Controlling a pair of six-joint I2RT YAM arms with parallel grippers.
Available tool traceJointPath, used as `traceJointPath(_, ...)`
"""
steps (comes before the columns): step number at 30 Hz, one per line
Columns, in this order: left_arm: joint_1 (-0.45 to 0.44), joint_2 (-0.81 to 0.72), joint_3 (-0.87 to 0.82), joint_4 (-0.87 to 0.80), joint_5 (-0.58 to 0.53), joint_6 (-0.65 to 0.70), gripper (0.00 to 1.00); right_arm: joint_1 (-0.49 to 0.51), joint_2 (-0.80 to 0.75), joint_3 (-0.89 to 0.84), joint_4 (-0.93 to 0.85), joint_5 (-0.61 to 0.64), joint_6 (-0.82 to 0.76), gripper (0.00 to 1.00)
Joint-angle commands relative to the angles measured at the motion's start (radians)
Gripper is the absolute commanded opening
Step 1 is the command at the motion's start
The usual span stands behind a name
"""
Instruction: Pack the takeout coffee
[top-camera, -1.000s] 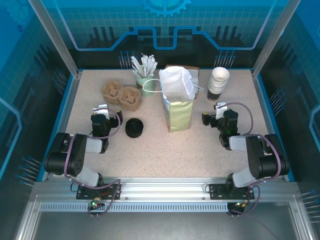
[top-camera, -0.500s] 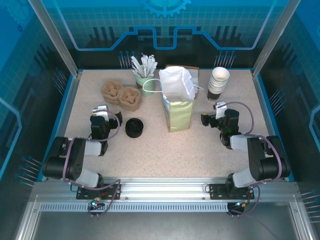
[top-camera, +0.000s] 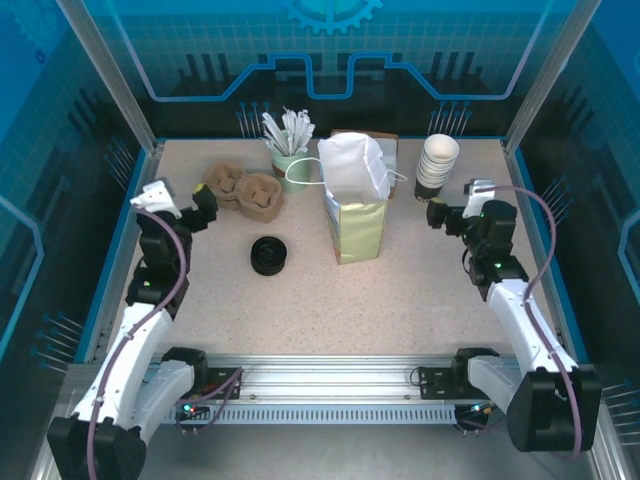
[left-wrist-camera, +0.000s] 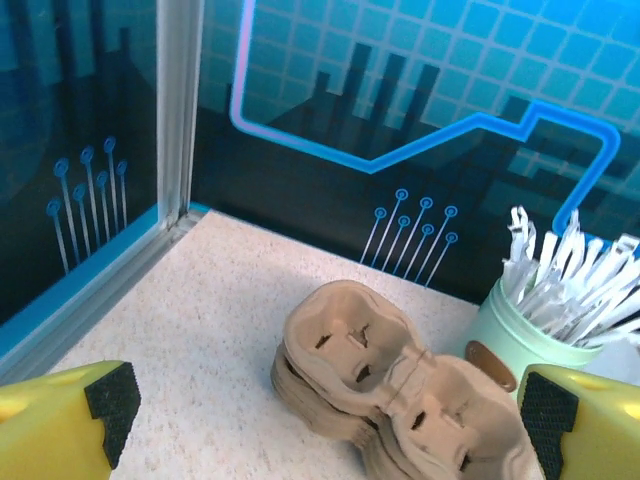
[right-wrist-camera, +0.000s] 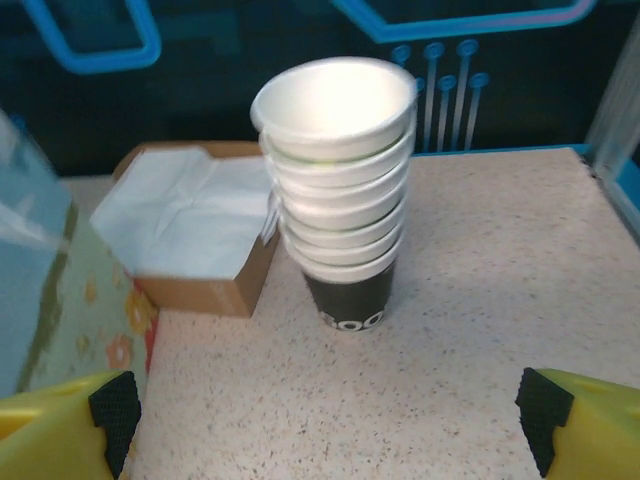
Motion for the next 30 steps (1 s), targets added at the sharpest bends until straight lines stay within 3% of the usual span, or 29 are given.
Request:
traceJointPath(1, -0.007, 0.032, 0.16, -0.39, -0.022, -0.165, 0.99, -0.048, 0.016, 0.214, -0.353, 0.045, 0.23, 1.0)
traceJointPath(5, -0.007, 0.091, 0.324, -0.584, 0.06, -0.217, 0.99, -0.059, 0.177, 0.498, -0.604, -0.019, 0.278, 1.0)
traceJointPath(9, -0.007, 0.109, 0.373, -0.627, 0.188, -0.216, 0.99, -0.06, 0.353, 0.71, -0.724, -0.049, 0.283, 1.0)
traceJointPath(13, -0.007, 0.114, 0.375, -0.636, 0.295, -0.205, 0.99, -0.062, 0.525, 0.917, -0.851, -0.003, 0.288, 0.97)
traceJointPath(19, -0.007, 0.15, 0.381, -0.649, 0.411, -0.176, 0.99, -0.064, 0.74, 1.15, -0.946, 0.011, 0.278, 0.87)
traceJointPath(30, -0.009, 0.187, 0.39, -0.642, 0.472, -0.187, 0.99, -0.064, 0.971, 1.403, -1.044, 0.009, 0.257, 0.64)
